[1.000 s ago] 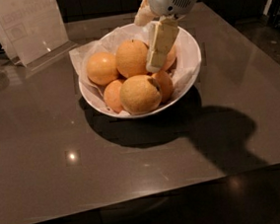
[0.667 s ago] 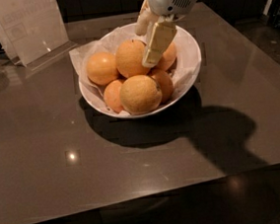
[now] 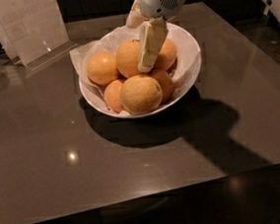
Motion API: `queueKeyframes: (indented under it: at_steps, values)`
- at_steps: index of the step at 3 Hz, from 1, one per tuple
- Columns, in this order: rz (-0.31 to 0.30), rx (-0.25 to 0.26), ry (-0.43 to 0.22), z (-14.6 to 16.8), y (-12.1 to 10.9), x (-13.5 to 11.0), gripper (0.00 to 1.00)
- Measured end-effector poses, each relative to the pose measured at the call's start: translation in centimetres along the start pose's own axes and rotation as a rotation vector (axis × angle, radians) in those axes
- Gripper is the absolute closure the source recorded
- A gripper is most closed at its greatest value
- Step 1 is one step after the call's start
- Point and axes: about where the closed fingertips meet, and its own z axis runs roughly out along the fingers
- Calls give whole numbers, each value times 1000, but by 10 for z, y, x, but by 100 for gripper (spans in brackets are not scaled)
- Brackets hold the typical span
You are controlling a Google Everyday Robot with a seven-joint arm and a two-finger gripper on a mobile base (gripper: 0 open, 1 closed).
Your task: Pick orange from white bowl
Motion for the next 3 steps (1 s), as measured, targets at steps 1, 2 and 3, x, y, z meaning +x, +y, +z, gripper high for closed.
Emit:
queueKeyframes:
  at_steps: [1,2,3]
  values:
    - [4,-12,-6,8,-3,0,19]
    - [14,-30,-10,16,-5,3,21]
    - [16,-48,-14,24,-8,4,31]
